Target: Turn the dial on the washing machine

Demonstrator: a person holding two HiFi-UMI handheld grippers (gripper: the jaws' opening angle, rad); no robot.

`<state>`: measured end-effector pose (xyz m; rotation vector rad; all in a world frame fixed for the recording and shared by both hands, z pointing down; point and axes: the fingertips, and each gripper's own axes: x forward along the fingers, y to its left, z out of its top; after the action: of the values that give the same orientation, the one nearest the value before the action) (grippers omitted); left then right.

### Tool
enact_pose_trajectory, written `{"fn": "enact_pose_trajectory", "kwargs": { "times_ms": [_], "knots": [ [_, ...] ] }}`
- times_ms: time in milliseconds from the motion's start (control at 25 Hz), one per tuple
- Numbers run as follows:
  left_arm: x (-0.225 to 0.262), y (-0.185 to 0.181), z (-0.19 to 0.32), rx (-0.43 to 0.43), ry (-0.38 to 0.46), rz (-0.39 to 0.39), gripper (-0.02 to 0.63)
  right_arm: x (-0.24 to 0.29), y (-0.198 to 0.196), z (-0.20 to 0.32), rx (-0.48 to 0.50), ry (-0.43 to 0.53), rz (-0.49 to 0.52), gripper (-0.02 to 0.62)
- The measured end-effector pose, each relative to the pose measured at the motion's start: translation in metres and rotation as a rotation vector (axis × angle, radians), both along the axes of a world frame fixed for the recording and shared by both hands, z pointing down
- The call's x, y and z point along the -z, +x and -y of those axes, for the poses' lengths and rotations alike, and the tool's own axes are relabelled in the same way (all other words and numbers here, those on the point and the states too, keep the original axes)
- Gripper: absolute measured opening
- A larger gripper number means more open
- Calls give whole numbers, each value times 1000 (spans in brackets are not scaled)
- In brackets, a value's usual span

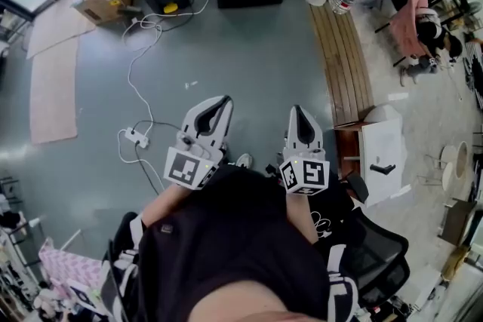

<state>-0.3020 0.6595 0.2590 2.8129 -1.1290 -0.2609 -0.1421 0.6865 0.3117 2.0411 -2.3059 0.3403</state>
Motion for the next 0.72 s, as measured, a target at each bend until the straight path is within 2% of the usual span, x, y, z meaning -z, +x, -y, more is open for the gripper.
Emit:
{"fn": "enact_pose_trajectory", "kwargs": {
  "times_ms": [120, 160, 200, 520, 720],
  "knots": [
    [-2, -11, 11, -2, 4, 2, 25, 4, -7, 13, -24, 37, 21, 31],
    [-3, -13, 15, -2, 3, 0, 25, 4, -10, 17, -25, 42, 23, 162],
    [-4, -16, 18, -3, 1, -1, 25, 3, -14, 21, -23, 40, 19, 265],
    [-18, -44, 58, -20, -18, -5, 25, -10, -38, 61, -45, 8, -6, 270],
    [-34, -45, 97, -41, -30, 2, 25, -25, -41, 101, -66, 5, -5, 270]
  ]
}}
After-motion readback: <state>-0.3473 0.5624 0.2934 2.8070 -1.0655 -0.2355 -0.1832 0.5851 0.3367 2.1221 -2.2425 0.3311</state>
